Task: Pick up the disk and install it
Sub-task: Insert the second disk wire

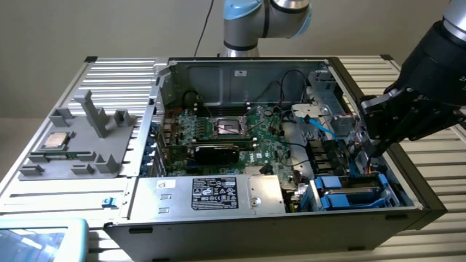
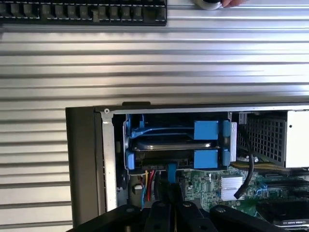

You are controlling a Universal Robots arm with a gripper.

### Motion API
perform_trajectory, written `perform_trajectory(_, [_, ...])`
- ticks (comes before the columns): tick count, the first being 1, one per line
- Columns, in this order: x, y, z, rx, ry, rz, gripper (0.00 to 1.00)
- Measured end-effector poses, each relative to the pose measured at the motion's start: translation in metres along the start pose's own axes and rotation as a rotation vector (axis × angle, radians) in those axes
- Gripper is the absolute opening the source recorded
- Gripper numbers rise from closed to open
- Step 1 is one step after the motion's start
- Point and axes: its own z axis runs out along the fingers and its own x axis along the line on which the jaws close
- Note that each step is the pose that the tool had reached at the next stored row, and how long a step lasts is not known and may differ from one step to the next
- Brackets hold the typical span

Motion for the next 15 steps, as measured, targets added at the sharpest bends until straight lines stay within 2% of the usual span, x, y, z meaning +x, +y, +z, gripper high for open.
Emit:
perform_trajectory(4, [-0.001, -0.0095, -0.0041, -0.0049, 0.0002, 0.000, 0.11])
perform_trajectory(7, [-0.002, -0.0169, -0.0048, -0.0114, 0.0005, 0.001, 0.11])
perform_trajectory(15, [-0.002, -0.0178, -0.0047, -0.0121, 0.0005, 0.001, 0.11])
